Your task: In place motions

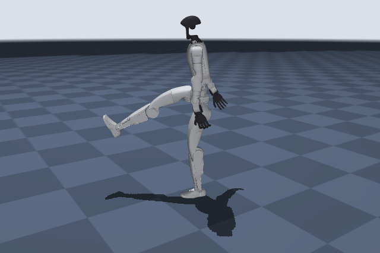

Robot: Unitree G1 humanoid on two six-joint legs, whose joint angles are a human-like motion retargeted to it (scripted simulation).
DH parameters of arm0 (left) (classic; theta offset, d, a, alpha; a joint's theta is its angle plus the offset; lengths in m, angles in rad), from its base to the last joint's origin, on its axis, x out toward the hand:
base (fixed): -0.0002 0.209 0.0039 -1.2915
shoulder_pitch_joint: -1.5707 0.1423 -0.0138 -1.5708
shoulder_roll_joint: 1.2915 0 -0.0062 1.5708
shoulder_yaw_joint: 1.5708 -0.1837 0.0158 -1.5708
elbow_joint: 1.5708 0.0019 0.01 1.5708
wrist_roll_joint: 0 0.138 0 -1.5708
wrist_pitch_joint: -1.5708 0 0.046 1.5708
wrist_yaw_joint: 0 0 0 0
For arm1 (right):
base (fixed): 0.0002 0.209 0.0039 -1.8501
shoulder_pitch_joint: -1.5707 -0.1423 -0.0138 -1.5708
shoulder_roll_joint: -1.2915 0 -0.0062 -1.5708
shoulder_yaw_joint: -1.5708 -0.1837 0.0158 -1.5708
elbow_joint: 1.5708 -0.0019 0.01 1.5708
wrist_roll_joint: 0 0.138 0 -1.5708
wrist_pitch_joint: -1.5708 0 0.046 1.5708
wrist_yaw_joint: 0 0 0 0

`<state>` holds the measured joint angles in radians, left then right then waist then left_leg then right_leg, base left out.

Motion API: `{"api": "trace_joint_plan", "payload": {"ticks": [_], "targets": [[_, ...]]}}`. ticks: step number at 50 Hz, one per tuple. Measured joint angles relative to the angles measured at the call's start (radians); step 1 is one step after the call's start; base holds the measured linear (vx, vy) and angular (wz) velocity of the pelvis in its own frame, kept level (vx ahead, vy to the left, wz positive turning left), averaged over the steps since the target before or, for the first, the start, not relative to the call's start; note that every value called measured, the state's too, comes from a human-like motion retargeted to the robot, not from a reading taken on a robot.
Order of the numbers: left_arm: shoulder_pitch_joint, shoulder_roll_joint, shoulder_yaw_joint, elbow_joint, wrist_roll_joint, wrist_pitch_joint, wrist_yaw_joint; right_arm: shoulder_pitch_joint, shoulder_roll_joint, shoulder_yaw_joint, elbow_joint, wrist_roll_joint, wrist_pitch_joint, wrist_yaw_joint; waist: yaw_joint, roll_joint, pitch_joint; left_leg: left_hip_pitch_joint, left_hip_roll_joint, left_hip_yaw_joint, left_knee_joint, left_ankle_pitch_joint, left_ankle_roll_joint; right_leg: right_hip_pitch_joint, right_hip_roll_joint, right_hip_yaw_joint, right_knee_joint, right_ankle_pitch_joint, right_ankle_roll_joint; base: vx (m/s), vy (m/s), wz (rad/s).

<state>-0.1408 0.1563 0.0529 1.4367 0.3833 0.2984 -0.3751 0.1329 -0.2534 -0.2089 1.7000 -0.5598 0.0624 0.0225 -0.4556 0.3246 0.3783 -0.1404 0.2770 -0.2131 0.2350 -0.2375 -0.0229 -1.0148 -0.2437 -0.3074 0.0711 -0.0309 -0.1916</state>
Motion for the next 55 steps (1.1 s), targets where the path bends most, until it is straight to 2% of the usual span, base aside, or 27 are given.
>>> {"api": "trace_joint_plan", "payload": {"ticks": [3,5,7,10,13,16,20,22,25,30,35,43,46,48,55], "targets": [[-0.030,-0.001,-0.022,-0.031,-0.021,-0.006,0.040,0.051,0.004,-0.041,0.000,0.073,0.032,0.020,-0.002,0.035,0.018,-0.023,0.032,-0.027,0.034,-0.006,-0.003,-0.033,-0.003,0.086,0.068,0.008,-0.015,-0.02,0.01,0.39],[-0.027,-0.018,-0.025,-0.035,-0.043,-0.011,0.063,0.080,0.009,-0.069,0.000,0.093,0.046,0.026,0.016,0.044,-0.020,-0.033,0.029,-0.026,0.033,-0.004,-0.011,-0.025,-0.006,0.097,0.119,0.017,-0.015,0.07,-0.04,0.19],[-0.007,-0.040,-0.012,-0.033,-0.061,-0.023,0.074,0.087,0.018,-0.095,0.000,0.088,0.033,0.029,0.046,0.021,-0.061,-0.015,0.001,-0.011,0.012,0.002,-0.020,0.031,-0.006,0.087,0.132,0.028,0.004,0.07,-0.01,0.02],[0.034,-0.066,0.029,-0.014,-0.092,-0.057,0.061,0.062,0.031,-0.104,-0.026,0.071,0.001,0.041,0.078,-0.044,-0.110,0.033,-0.067,0.023,-0.029,0.007,-0.015,0.176,0.008,0.038,0.110,0.051,0.036,0.00,0.00,-0.09],[0.081,-0.069,0.097,0.039,-0.081,-0.060,0.023,0.015,0.037,-0.077,-0.087,0.052,-0.017,0.076,0.101,-0.128,-0.157,0.082,-0.160,0.058,-0.059,0.004,0.003,0.344,0.052,0.056,0.102,0.091,0.069,0.06,-0.03,-0.48],[0.138,-0.061,0.148,0.113,-0.033,-0.029,0.030,-0.027,0.037,-0.042,-0.152,0.040,-0.028,0.108,0.156,-0.210,-0.221,0.121,-0.257,0.091,-0.079,-0.010,0.021,0.518,0.102,0.087,0.119,0.144,0.099,0.14,-0.05,-0.80],[0.210,-0.033,0.198,0.247,0.013,0.034,0.070,-0.069,0.032,-0.003,-0.245,0.004,-0.047,0.140,0.303,-0.291,-0.354,0.111,-0.364,0.158,-0.104,-0.033,0.055,0.702,0.174,0.123,0.144,0.217,0.131,0.23,-0.06,-1.47],[0.265,-0.028,0.225,0.263,0.024,0.066,0.064,-0.095,0.030,0.017,-0.288,-0.029,-0.059,0.151,0.357,-0.324,-0.411,0.099,-0.400,0.187,-0.121,-0.033,0.057,0.778,0.180,0.107,0.123,0.234,0.155,0.24,-0.04,-1.36],[0.331,-0.034,0.281,0.263,0.027,0.075,0.040,-0.144,0.028,0.057,-0.354,-0.075,-0.087,0.165,0.433,-0.360,-0.460,0.093,-0.429,0.240,-0.154,-0.037,0.048,0.863,0.177,0.061,0.067,0.229,0.166,0.14,0.01,-1.63],[0.340,-0.069,0.355,0.263,-0.047,0.073,0.047,-0.220,0.018,0.154,-0.443,-0.128,-0.131,0.176,0.508,-0.358,-0.471,0.085,-0.420,0.324,-0.192,-0.055,0.039,0.906,0.182,0.028,0.012,0.196,0.156,0.00,0.02,-1.53],[0.278,-0.089,0.368,0.226,-0.094,0.054,0.024,-0.229,0.028,0.192,-0.457,-0.168,-0.155,0.152,0.468,-0.339,-0.467,0.070,-0.397,0.341,-0.214,-0.062,0.020,0.892,0.173,0.032,0.006,0.188,0.155,0.03,-0.06,-0.40],[0.146,-0.093,0.300,0.072,-0.150,-0.006,0.059,-0.128,0.019,0.103,-0.231,-0.120,-0.104,0.099,0.430,-0.328,-0.457,0.040,-0.361,0.324,-0.218,-0.051,-0.010,0.831,0.137,0.102,0.026,0.177,0.160,0.09,-0.11,0.21],[0.125,-0.086,0.273,0.029,-0.160,-0.005,0.051,-0.090,0.015,0.066,-0.127,-0.091,-0.070,0.081,0.421,-0.342,-0.443,0.058,-0.361,0.323,-0.230,-0.047,-0.018,0.842,0.124,0.115,0.037,0.158,0.199,0.22,-0.21,0.21],[0.120,-0.077,0.258,0.010,-0.163,-0.009,0.040,-0.061,0.015,0.042,-0.082,-0.075,-0.052,0.073,0.415,-0.352,-0.431,0.080,-0.361,0.327,-0.243,-0.045,-0.023,0.873,0.109,0.066,0.028,0.118,0.228,0.27,-0.25,0.19],[0.119,-0.072,0.209,0.037,-0.137,0.018,0.042,0.021,0.030,-0.043,0.000,-0.026,-0.026,0.056,0.378,-0.330,-0.458,0.068,-0.321,0.301,-0.236,-0.029,-0.048,0.931,0.124,-0.016,-0.004,0.070,0.229,0.26,-0.21,0.65]]}}
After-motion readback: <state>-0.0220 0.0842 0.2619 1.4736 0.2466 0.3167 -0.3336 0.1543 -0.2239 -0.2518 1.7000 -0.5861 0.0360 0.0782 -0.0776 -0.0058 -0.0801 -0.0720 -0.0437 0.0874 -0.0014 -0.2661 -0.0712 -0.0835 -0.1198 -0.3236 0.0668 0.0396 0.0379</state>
